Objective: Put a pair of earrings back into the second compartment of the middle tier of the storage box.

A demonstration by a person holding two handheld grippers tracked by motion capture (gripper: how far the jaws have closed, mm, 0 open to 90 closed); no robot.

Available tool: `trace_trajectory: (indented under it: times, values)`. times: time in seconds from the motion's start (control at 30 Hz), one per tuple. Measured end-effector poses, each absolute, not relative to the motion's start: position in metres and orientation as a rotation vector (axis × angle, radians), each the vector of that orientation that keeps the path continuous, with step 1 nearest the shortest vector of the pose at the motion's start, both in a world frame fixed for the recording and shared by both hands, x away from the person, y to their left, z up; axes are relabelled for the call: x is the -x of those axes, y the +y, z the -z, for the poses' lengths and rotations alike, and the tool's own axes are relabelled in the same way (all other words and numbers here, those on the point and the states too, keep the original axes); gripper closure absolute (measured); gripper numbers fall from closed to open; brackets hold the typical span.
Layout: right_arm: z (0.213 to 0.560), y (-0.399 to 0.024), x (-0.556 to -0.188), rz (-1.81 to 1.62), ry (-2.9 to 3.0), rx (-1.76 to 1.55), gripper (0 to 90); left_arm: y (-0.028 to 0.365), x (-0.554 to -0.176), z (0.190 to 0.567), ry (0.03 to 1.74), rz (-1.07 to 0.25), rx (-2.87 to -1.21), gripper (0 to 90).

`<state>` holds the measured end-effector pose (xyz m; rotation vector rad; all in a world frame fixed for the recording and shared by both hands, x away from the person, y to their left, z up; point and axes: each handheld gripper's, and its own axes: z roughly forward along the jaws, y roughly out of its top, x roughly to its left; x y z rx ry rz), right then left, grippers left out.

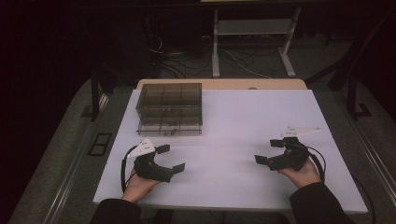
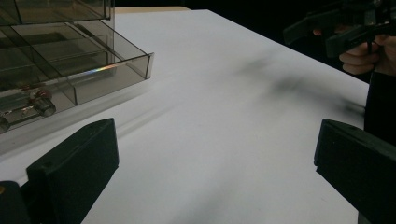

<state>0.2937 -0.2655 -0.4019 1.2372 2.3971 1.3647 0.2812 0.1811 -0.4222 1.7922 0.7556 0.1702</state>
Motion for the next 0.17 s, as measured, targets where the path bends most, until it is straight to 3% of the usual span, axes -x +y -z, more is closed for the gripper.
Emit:
trace_trajectory:
  times: [0.17]
  values:
    - [0.4085, -0.2765, -0.2826, -1.347, 2.375, -1.267, 0.4, 0.181, -0.2823, 0.4222, 0.755, -0.17, -1.796, 0.0]
